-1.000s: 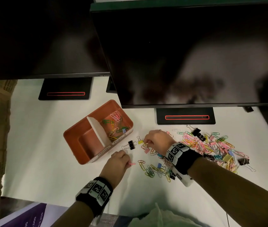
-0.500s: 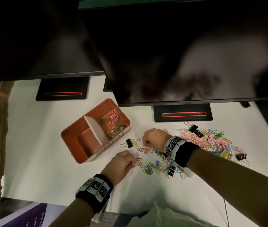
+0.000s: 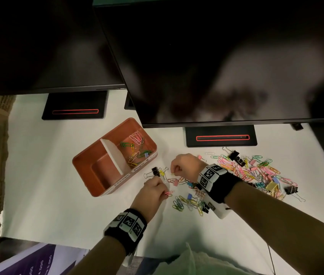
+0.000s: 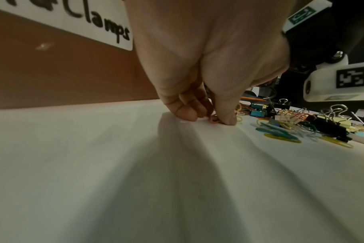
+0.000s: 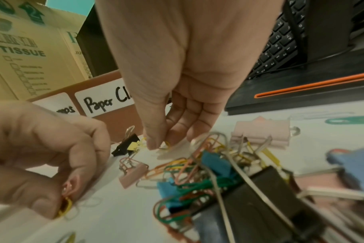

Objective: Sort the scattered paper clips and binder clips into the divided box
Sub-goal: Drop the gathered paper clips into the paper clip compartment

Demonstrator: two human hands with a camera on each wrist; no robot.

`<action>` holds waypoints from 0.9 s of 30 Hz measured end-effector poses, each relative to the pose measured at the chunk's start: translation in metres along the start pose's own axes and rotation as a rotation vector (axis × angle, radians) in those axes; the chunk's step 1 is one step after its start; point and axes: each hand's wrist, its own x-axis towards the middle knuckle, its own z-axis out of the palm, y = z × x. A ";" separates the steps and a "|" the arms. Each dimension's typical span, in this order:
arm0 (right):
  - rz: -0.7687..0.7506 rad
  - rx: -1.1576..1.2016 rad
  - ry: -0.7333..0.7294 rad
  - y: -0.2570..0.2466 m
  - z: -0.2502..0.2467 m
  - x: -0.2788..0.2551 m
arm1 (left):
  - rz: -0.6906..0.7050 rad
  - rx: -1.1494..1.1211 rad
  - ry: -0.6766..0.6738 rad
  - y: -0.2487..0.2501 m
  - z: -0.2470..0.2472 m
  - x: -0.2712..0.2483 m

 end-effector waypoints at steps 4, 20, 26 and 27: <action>-0.052 -0.021 -0.042 0.008 -0.005 -0.012 | -0.027 0.025 -0.022 -0.004 -0.004 0.001; -0.022 -0.329 -0.142 0.010 0.011 -0.023 | -0.083 -0.098 0.116 -0.002 0.001 0.001; -0.042 -0.358 -0.162 0.009 0.009 -0.025 | -0.082 -0.056 0.136 0.002 -0.001 0.006; -0.056 -0.364 -0.151 0.010 0.009 -0.026 | -0.073 -0.044 0.150 0.002 -0.001 0.005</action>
